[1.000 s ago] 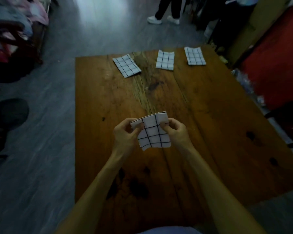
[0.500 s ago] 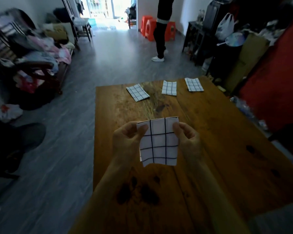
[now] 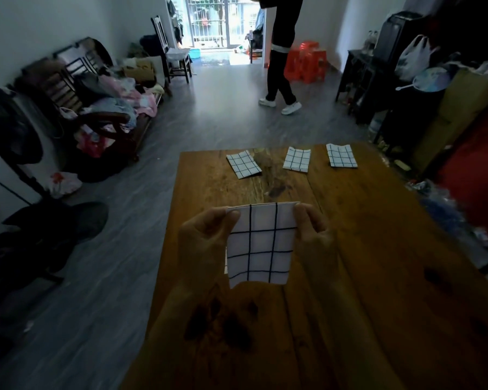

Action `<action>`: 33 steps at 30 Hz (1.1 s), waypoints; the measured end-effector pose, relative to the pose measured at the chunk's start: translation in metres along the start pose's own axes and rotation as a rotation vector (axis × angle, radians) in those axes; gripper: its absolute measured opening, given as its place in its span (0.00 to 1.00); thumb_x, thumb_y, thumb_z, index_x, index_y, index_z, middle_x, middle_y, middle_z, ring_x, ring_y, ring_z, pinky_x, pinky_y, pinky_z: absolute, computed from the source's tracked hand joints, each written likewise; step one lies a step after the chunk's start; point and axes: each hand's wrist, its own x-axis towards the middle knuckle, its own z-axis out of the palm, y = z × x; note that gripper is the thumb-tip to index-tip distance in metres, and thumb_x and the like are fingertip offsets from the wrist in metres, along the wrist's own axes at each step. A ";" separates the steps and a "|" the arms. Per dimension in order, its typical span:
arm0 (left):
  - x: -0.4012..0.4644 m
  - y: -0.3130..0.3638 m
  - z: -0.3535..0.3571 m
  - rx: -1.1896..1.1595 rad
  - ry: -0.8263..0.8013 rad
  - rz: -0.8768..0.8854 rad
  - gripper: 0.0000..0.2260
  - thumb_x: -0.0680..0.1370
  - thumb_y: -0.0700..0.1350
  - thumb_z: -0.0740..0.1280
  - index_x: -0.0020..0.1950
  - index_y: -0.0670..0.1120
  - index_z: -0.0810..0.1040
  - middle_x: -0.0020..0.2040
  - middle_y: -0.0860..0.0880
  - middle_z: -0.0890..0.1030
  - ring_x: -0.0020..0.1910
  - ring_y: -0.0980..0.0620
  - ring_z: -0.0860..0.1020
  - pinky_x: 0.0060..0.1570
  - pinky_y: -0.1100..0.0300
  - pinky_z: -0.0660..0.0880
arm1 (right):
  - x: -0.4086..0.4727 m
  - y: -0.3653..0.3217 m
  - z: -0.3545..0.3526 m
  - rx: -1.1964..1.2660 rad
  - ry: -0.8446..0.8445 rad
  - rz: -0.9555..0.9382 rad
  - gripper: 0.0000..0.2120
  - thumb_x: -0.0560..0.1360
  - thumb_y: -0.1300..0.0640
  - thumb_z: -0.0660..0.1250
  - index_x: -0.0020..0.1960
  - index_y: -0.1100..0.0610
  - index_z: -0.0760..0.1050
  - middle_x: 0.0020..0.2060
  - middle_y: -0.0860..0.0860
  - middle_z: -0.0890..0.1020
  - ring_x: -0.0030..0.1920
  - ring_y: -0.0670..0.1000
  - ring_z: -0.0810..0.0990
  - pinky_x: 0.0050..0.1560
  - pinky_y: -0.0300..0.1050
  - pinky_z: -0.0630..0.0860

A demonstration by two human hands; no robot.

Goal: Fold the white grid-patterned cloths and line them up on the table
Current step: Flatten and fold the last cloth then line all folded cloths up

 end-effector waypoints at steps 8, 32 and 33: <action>-0.007 -0.004 0.018 0.050 0.094 -0.009 0.05 0.74 0.47 0.66 0.47 0.51 0.80 0.43 0.59 0.83 0.46 0.60 0.81 0.40 0.67 0.78 | 0.003 0.005 -0.019 0.012 -0.099 0.003 0.09 0.79 0.55 0.60 0.44 0.56 0.77 0.33 0.45 0.80 0.35 0.42 0.79 0.31 0.36 0.76; 0.002 -0.029 0.060 0.478 -0.178 0.337 0.08 0.74 0.49 0.69 0.40 0.45 0.79 0.36 0.59 0.77 0.37 0.63 0.77 0.35 0.69 0.74 | 0.002 0.025 -0.051 -0.648 -0.435 -0.235 0.08 0.78 0.48 0.64 0.49 0.49 0.79 0.35 0.48 0.81 0.34 0.47 0.78 0.34 0.52 0.76; 0.003 -0.027 0.056 0.468 -0.140 0.311 0.09 0.75 0.50 0.68 0.40 0.45 0.78 0.35 0.61 0.76 0.36 0.64 0.77 0.35 0.71 0.72 | 0.002 0.026 -0.053 -0.656 -0.434 -0.220 0.08 0.78 0.47 0.64 0.48 0.50 0.80 0.35 0.47 0.81 0.34 0.46 0.77 0.33 0.49 0.76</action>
